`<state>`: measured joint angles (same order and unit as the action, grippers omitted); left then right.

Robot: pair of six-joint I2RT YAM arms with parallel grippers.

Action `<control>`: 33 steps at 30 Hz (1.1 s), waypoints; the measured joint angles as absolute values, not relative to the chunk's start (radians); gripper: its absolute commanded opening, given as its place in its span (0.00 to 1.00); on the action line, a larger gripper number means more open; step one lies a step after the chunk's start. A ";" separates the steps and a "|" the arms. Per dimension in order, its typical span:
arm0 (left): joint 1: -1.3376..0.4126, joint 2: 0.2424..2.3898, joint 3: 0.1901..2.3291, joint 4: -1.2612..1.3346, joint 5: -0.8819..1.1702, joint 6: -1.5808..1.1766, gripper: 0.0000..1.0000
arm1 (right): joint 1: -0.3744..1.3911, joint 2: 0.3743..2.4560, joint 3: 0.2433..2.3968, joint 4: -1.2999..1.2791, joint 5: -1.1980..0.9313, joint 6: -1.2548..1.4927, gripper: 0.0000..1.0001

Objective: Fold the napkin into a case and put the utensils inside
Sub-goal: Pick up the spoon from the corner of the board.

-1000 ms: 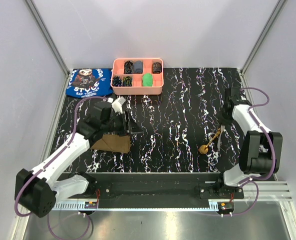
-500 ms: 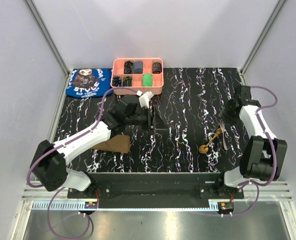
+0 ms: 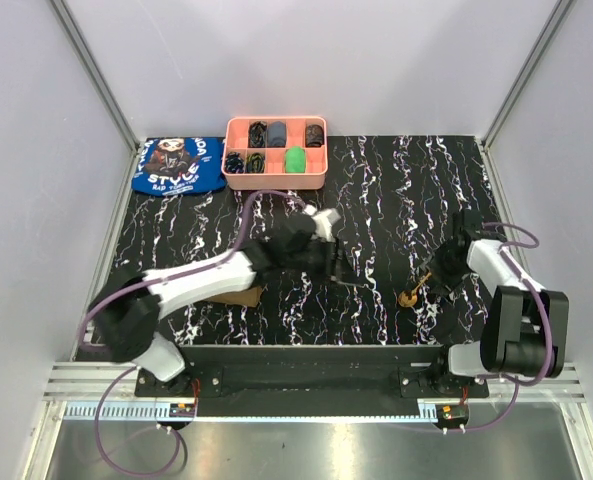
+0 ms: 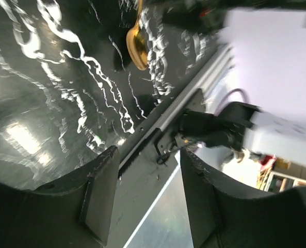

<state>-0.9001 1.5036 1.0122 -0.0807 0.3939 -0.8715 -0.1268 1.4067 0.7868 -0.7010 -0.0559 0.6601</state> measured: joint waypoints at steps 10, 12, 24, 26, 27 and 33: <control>-1.097 1.970 1.363 -0.108 0.255 -0.987 0.52 | -0.127 1.274 0.908 -0.770 0.144 0.686 0.61; -1.111 2.039 1.430 -0.121 0.225 -1.026 0.52 | -0.127 1.250 0.932 -0.785 0.174 0.678 0.61; -1.132 2.219 1.549 -0.149 0.149 -1.267 0.46 | -0.127 1.182 0.963 -0.816 0.222 0.624 0.61; -1.131 2.240 1.581 -0.144 0.145 -1.285 0.40 | -0.127 1.167 0.963 -0.816 0.220 0.614 0.61; -1.130 2.249 1.587 -0.138 0.143 -1.291 0.30 | -0.127 1.161 0.963 -0.815 0.217 0.606 0.60; -1.118 2.260 1.564 -0.105 0.147 -1.309 0.00 | -0.127 1.153 0.945 -0.789 0.131 0.557 0.59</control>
<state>-1.1179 2.2597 1.5639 -0.1047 0.1471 -1.3087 -0.1272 1.1530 0.9455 -0.7887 0.1307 0.5571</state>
